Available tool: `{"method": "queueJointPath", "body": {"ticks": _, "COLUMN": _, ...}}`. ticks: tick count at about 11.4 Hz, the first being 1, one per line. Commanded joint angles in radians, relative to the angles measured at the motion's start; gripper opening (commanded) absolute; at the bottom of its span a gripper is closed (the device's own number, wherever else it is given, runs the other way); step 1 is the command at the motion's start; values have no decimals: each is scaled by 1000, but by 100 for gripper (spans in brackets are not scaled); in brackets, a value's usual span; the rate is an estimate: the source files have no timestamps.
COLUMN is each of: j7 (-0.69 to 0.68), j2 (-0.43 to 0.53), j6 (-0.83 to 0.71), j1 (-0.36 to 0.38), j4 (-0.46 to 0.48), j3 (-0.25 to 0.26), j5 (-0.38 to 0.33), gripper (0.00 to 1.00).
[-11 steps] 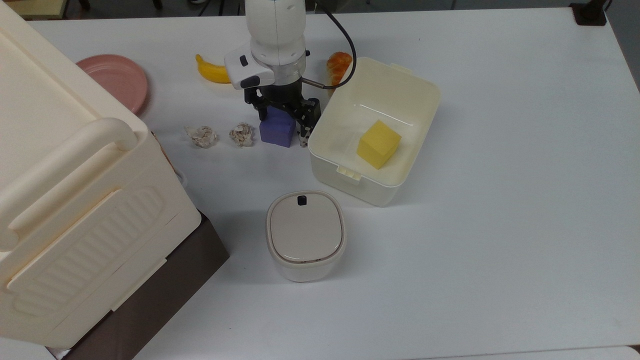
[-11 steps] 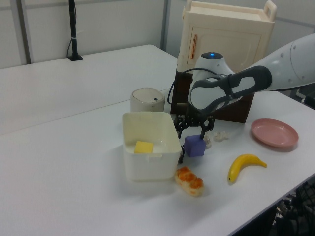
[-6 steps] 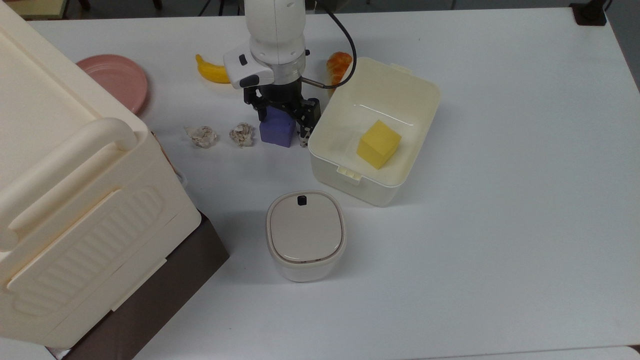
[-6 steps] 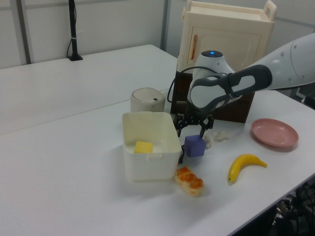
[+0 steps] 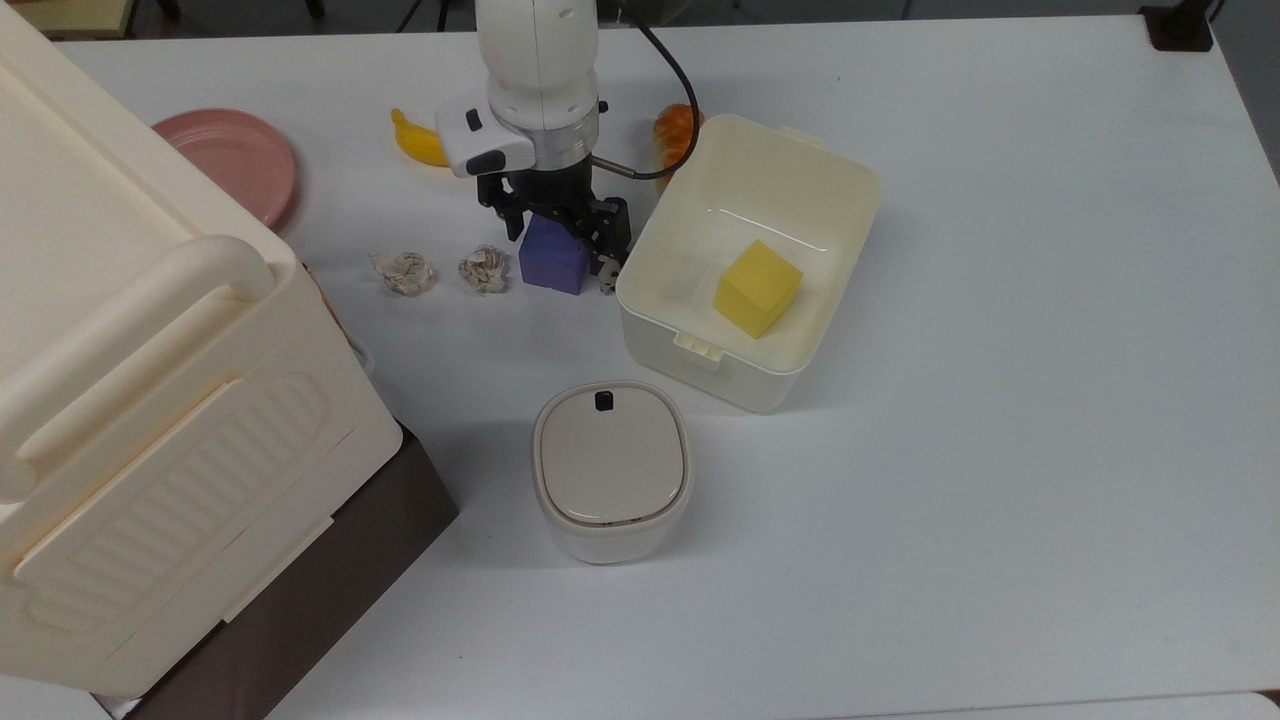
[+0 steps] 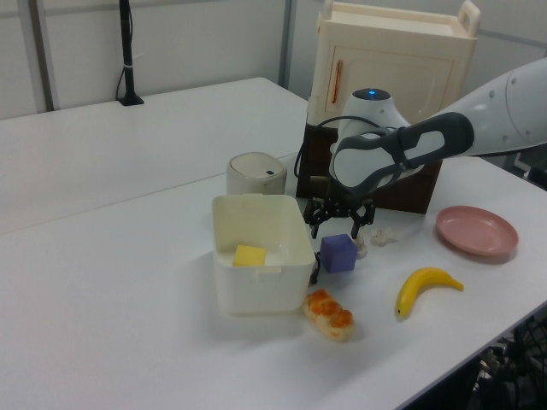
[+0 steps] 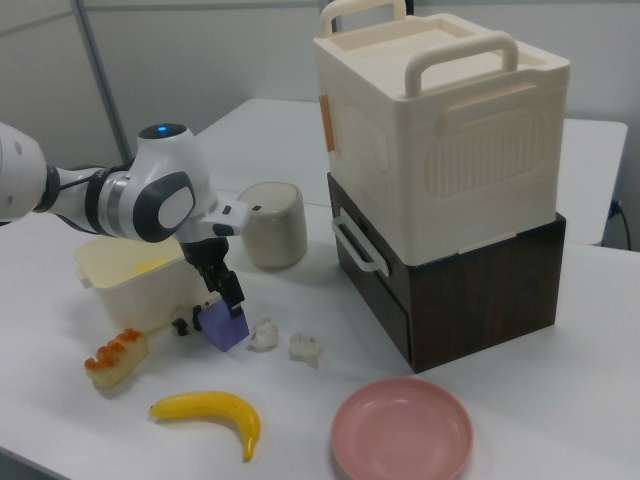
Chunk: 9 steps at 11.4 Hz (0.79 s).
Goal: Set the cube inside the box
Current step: 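Close the gripper around the purple cube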
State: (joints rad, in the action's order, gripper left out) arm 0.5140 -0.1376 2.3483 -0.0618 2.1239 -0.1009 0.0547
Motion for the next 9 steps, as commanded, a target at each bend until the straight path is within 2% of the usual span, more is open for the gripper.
{"method": "queueJointPath", "body": {"ticks": 1, "j7": -17, "j2": 4, "j6": -20, "j1": 0, "j4": 10, "j3": 9, "j5": 10, "gripper": 100}}
{"method": "queueJointPath", "body": {"ticks": 4, "j7": -17, "j2": -17, "j6": -20, "j1": 7, "j4": 10, "j3": 9, "j5": 45, "gripper": 99}}
{"method": "queueJointPath", "body": {"ticks": 5, "j7": -17, "j2": -17, "j6": -20, "j1": 7, "j4": 10, "j3": 9, "j5": 48, "gripper": 67}}
{"method": "queueJointPath", "body": {"ticks": 7, "j7": -17, "j2": -17, "j6": -18, "j1": 7, "j4": 8, "j3": 9, "j5": 48, "gripper": 37}}
{"method": "queueJointPath", "body": {"ticks": 8, "j7": -17, "j2": -17, "j6": -17, "j1": 7, "j4": 7, "j3": 9, "j5": 48, "gripper": 31}}
{"method": "queueJointPath", "body": {"ticks": 9, "j7": -17, "j2": -17, "j6": -17, "j1": 7, "j4": 7, "j3": 9, "j5": 48, "gripper": 29}}
